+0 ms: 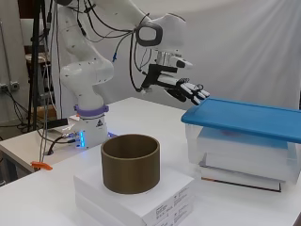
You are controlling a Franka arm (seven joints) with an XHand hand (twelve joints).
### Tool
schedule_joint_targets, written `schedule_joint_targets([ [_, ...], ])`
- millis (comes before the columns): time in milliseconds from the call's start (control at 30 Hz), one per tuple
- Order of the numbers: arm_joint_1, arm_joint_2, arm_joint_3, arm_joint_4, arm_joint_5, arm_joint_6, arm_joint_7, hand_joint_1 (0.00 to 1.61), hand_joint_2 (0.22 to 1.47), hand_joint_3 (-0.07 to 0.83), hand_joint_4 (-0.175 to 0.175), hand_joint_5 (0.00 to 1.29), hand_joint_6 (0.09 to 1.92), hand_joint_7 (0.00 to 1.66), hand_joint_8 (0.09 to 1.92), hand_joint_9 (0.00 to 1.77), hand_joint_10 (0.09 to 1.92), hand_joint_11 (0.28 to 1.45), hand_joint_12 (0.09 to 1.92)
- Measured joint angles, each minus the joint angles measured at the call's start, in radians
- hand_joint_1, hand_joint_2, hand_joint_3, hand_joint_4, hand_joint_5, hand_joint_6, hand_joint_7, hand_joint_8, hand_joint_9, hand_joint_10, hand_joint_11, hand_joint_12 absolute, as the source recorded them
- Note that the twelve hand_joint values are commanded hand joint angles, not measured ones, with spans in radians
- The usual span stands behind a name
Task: Teleoperate dual arm-hand system to remove items from a box
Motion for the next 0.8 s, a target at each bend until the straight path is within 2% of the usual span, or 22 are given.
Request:
schedule_joint_targets([
  [200, 0.005, -0.023, 0.024, -0.070, -0.107, 0.136, 0.090, 0.35, 0.83, 0.001, -0.044, 0.04, 0.09, 0.02, 0.09, 0.12, 0.09, 0.36, 0.09],
  [300, 0.004, 0.006, 0.036, -0.066, -0.119, 0.160, 0.115, 0.37, 0.85, 0.010, -0.052, 0.05, 0.09, 0.01, 0.09, 0.11, 0.09, 0.36, 0.09],
  [467, 0.003, 0.099, 0.053, 0.012, -0.125, 0.138, 0.120, 0.43, 0.90, 0.026, -0.052, 0.06, 0.09, 0.00, 0.09, 0.09, 0.09, 0.35, 0.09],
  [600, 0.003, 0.182, 0.073, 0.098, -0.178, 0.065, 0.173, 0.46, 0.92, 0.024, -0.053, 0.07, 0.09, 0.00, 0.09, 0.07, 0.09, 0.34, 0.09],
  [633, 0.003, 0.200, 0.075, 0.120, -0.191, 0.039, 0.187, 0.60, 0.98, 0.032, -0.041, 0.15, 0.09, 0.07, 0.09, 0.15, 0.09, 0.36, 0.09],
  [667, 0.004, 0.219, 0.078, 0.144, -0.211, 0.010, 0.206, 0.76, 1.08, 0.027, -0.006, 0.39, 0.47, 0.37, 0.09, 0.45, 0.09, 0.47, 0.09],
  [700, 0.004, 0.231, 0.080, 0.158, -0.226, -0.010, 0.224, 1.01, 1.11, 0.009, -0.062, 0.57, 0.79, 0.62, 0.42, 0.72, 0.38, 0.60, 0.29],
  [733, 0.003, 0.237, 0.080, 0.168, -0.238, -0.030, 0.240, 1.17, 1.14, -0.003, -0.112, 0.69, 0.95, 0.73, 0.79, 0.83, 0.78, 0.63, 0.59],
  [767, 0.005, 0.237, 0.077, 0.173, -0.241, -0.045, 0.250, 1.27, 1.15, -0.005, -0.143, 0.74, 1.05, 0.79, 1.00, 0.89, 0.99, 0.62, 0.71],
  [800, 0.006, 0.234, 0.067, 0.174, -0.227, -0.049, 0.247, 1.31, 1.15, -0.002, -0.160, 0.76, 1.11, 0.83, 1.10, 0.92, 1.09, 0.62, 0.72],
])
